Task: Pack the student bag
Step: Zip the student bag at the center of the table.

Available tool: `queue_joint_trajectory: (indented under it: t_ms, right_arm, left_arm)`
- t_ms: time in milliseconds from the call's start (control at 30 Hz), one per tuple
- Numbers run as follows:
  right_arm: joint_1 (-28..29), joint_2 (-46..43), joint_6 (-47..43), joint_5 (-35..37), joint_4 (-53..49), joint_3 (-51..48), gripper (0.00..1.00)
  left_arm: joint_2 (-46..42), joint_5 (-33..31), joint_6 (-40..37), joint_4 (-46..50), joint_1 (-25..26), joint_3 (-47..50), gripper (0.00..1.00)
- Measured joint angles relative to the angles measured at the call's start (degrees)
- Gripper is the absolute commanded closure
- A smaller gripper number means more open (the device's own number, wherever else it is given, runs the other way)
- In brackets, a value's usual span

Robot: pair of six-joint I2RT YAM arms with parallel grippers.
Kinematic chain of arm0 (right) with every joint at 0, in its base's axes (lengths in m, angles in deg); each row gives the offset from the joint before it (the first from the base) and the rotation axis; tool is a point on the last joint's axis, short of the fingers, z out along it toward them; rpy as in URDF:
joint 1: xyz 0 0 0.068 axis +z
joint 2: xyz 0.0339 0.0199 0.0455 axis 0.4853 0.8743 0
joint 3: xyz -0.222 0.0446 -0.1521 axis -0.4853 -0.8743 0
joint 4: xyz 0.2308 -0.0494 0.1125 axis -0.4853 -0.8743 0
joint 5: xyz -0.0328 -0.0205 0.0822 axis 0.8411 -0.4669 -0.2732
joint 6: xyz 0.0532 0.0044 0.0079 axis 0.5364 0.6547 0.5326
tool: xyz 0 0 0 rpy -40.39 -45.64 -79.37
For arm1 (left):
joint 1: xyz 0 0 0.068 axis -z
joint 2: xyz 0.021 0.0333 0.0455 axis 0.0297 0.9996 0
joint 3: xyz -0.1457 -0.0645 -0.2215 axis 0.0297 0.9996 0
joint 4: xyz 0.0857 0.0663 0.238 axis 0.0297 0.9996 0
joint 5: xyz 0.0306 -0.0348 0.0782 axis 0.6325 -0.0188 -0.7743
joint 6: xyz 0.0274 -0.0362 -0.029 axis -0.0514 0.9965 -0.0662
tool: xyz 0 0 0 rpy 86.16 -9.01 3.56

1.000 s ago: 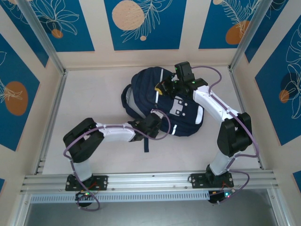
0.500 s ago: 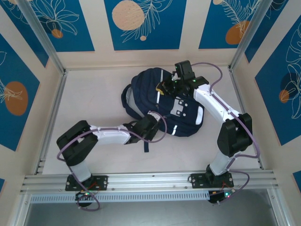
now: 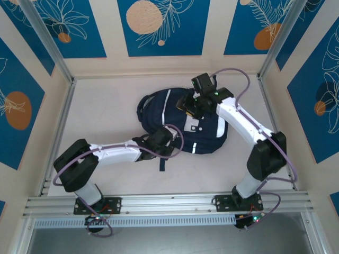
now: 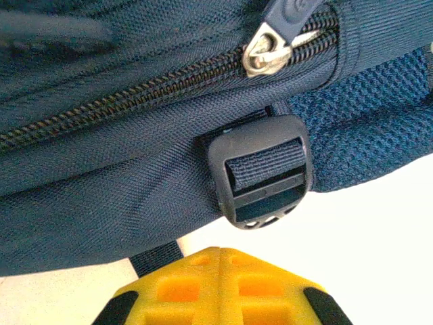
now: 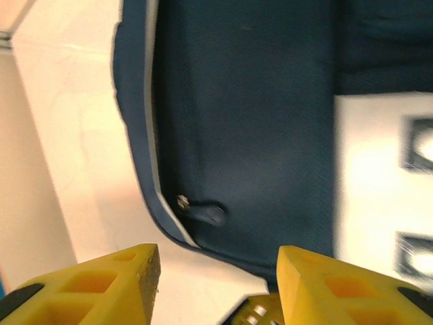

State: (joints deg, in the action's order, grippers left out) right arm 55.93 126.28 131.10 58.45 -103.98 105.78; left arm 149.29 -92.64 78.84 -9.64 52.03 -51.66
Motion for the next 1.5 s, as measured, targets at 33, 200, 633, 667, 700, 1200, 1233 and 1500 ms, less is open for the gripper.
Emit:
queue_joint_trajectory:
  t_ms: [33,200,633,667,700,1200,1233,1500]
  right_arm:
    - [0.00,-2.86,1.03,0.96,-0.31,-2.60,0.59]
    - [1.07,-21.16,10.27,3.15,2.34,-21.20,0.67]
    - [9.55,-24.55,33.77,2.56,23.30,-48.09,0.49]
    - [9.62,-24.20,35.04,2.78,24.87,-48.41,0.48]
    - [9.66,-23.89,36.35,3.23,26.53,-48.94,0.43]
    - [10.51,-14.80,45.62,10.45,34.60,-51.15,0.76]
    - [10.60,-14.75,45.77,10.73,34.69,-51.21,0.81]
    - [10.19,-15.28,45.40,11.23,35.41,-52.19,1.00]
  left_arm:
    - [-0.20,0.17,0.15,0.24,0.00,0.00,1.00]
    - [-0.61,0.81,0.26,0.85,-0.02,0.04,1.00]
    - [1.29,2.73,0.26,0.98,-2.23,0.28,1.00]
    - [1.57,2.91,0.26,0.96,-2.34,0.31,1.00]
    - [1.79,3.17,0.26,0.92,-2.47,0.31,1.00]
    - [1.92,4.85,3.54,-1.53,-7.87,3.52,1.00]
    - [1.86,4.87,3.69,-1.68,-8.15,3.52,1.00]
    - [-1.07,5.07,3.74,-1.86,-10.10,4.55,1.00]
